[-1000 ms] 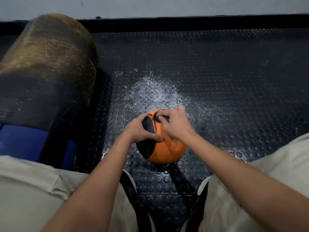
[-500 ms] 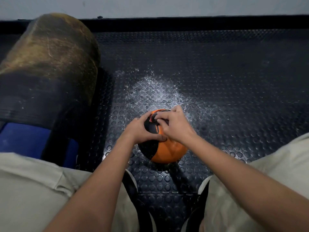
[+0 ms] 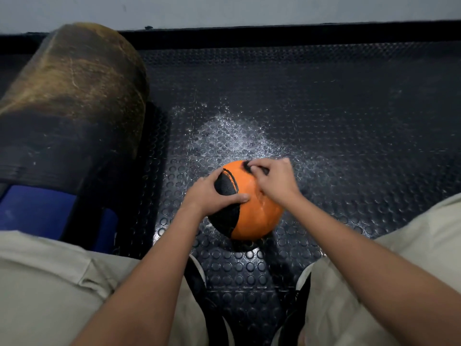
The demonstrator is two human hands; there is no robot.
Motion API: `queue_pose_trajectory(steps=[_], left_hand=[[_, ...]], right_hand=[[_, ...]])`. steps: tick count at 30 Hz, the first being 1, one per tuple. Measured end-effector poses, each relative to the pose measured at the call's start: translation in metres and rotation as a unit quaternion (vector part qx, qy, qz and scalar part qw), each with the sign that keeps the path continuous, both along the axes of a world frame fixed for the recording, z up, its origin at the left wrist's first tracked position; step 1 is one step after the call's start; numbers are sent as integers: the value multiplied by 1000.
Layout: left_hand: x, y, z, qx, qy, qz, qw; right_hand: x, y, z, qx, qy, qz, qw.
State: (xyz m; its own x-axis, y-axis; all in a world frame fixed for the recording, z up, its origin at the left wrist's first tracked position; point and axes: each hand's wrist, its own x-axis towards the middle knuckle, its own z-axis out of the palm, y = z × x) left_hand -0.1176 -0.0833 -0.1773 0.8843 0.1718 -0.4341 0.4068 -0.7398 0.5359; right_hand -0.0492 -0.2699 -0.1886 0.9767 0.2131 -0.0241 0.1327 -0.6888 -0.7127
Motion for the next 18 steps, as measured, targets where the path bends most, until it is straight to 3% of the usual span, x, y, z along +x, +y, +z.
queue_pose_trajectory(steps=[3,5,10,12,18], left_hand=[[1,-2,-1,6,11,6,1000],[3,-3,0,9,12,4,1000],[5,-5,-1,27,6,24,999],[3,-5,-1,24,10,41,999],[2,-8,3,20,10,55,998]], right_hand=[[8,-17,-5,48,98,-160,981],[5,-15,-8,48,102,-182,977],[-3,11,-1,27,28,-16,999],[1,8,-4,26,22,-6,999],[10,-10,-10,74,109,-212,968]])
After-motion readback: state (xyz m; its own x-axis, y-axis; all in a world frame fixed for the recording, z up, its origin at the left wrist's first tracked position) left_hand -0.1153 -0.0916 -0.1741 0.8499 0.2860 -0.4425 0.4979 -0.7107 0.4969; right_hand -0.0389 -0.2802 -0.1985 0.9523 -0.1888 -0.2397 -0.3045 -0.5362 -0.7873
